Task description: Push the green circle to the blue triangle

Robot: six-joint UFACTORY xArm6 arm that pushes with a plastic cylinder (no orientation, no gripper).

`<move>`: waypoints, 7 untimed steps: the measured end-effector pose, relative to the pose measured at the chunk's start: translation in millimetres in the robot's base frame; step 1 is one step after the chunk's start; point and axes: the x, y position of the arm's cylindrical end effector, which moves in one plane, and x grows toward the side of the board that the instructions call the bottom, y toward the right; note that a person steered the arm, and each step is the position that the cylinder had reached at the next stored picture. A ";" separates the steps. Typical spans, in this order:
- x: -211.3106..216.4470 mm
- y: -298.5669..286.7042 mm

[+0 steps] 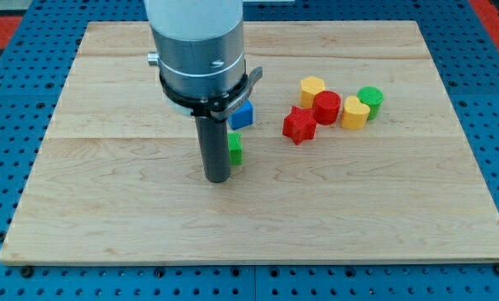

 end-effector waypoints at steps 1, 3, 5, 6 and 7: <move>-16.9 1.8; 24.8 105.4; -94.9 228.7; -111.6 193.5; -152.2 194.4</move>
